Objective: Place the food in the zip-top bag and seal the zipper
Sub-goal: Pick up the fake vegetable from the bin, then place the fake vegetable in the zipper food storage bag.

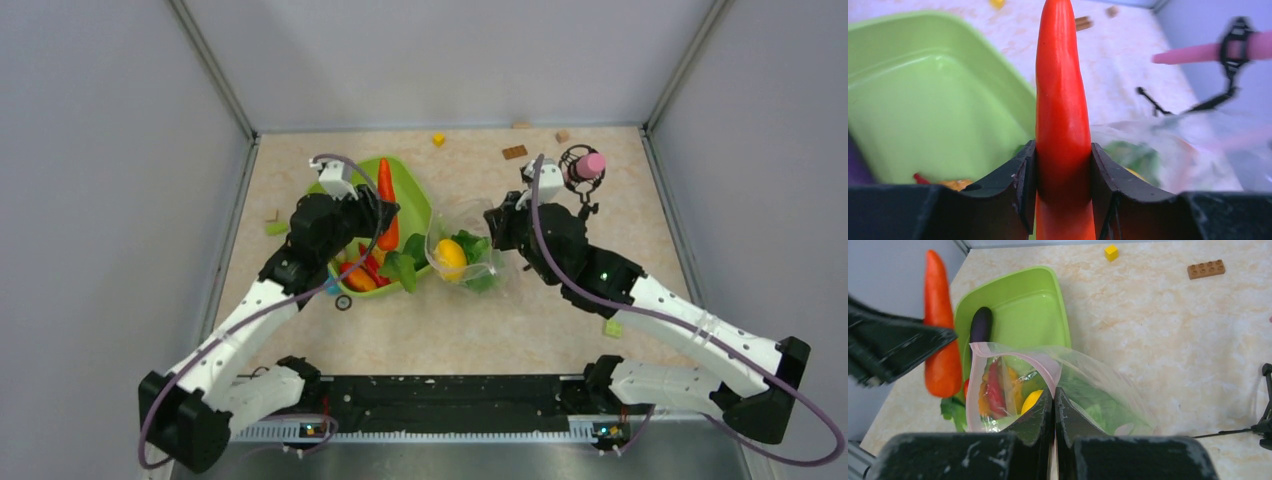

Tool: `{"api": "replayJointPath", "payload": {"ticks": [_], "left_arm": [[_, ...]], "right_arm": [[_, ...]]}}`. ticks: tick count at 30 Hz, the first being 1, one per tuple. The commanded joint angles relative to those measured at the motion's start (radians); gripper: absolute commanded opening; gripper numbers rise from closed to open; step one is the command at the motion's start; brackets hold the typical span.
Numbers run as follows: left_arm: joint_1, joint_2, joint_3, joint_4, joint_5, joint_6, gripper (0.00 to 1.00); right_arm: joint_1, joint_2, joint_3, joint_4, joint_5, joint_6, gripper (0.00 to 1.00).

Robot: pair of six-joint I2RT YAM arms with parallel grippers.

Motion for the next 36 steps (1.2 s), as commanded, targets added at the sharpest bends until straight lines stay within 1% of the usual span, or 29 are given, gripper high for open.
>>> {"api": "replayJointPath", "payload": {"ticks": [1,4,6,9,11,15,18,23,31,36], "left_arm": [[-0.081,-0.22,-0.131,0.278,-0.007,0.075,0.0],[-0.137,-0.328,-0.168,0.306,0.018,0.132,0.0],[-0.174,-0.362,-0.18,0.327,0.041,0.164,0.0],[-0.201,-0.386,-0.168,0.334,0.086,0.192,0.0],[-0.208,-0.394,-0.168,0.374,0.139,0.198,0.0],[-0.223,-0.391,-0.167,0.504,0.332,0.209,0.0],[-0.243,-0.373,-0.16,0.607,0.396,0.216,0.0],[-0.255,-0.311,-0.15,0.727,0.427,0.232,0.0],[-0.28,-0.196,-0.157,0.959,0.535,0.178,0.0],[-0.312,-0.144,-0.202,1.063,0.499,0.2,0.0]], "right_arm": [[-0.035,0.011,0.001,-0.012,-0.069,0.094,0.0],[-0.039,0.015,-0.003,-0.007,-0.116,0.113,0.0],[-0.041,0.019,-0.006,-0.006,-0.147,0.124,0.0],[-0.041,0.023,-0.007,-0.005,-0.181,0.139,0.0],[-0.042,0.023,-0.01,-0.003,-0.201,0.147,0.0],[-0.041,0.023,-0.011,0.001,-0.233,0.164,0.0],[-0.041,0.023,-0.013,0.009,-0.253,0.177,0.0],[-0.043,0.015,-0.02,0.018,-0.259,0.23,0.0],[-0.049,-0.023,-0.03,0.029,-0.267,0.281,0.0],[-0.05,-0.066,-0.054,0.06,-0.303,0.311,0.0]]}}
